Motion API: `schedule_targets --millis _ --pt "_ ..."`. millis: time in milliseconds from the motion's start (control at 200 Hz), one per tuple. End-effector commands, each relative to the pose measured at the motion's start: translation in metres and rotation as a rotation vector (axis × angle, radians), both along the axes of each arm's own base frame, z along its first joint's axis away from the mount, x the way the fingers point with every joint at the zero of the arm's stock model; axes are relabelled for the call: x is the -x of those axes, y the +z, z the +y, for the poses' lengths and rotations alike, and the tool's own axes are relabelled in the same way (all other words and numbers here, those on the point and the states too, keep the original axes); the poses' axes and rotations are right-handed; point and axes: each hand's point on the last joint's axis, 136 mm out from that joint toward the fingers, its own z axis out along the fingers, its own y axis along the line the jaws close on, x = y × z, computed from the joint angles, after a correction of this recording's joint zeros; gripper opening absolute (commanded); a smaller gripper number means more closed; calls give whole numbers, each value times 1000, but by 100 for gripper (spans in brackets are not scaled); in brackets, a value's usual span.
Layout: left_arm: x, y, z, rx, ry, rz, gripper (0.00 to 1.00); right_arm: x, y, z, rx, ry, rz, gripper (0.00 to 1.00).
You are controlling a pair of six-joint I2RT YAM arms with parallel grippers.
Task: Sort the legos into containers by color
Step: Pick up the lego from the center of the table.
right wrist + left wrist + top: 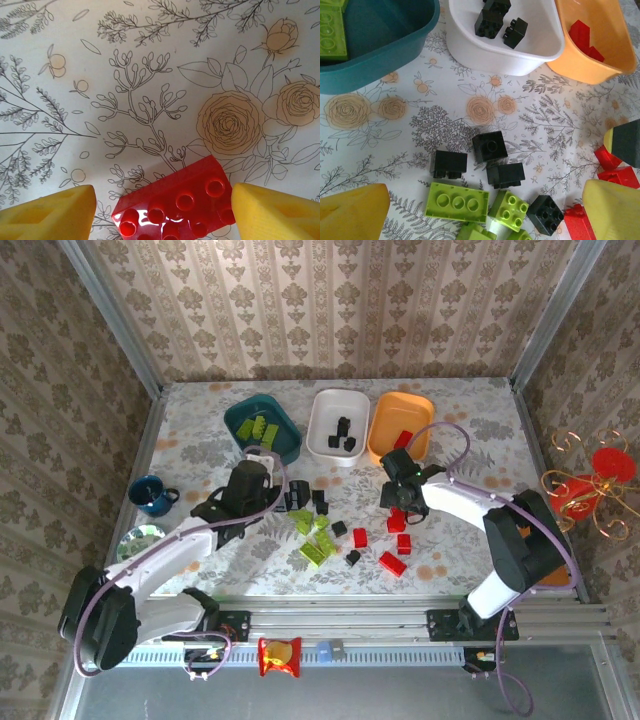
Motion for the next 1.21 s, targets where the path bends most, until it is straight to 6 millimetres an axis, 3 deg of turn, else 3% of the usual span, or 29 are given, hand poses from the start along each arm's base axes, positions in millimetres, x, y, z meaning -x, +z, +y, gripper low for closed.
schedule_targets --millis 0,515,865,1035,1200 --pt "6 -9 6 -14 17 27 100 5 -1 -4 40 1 28 74" --pt "6 -22 3 -10 14 55 100 24 -24 -16 131 11 109 79" --pt "6 -27 3 -19 15 68 100 16 -25 -17 146 13 98 76" --pt "5 -27 1 -16 8 69 100 0 -16 -24 179 4 63 78" --pt "5 -27 1 -19 6 72 100 -16 -20 -22 154 20 57 70"
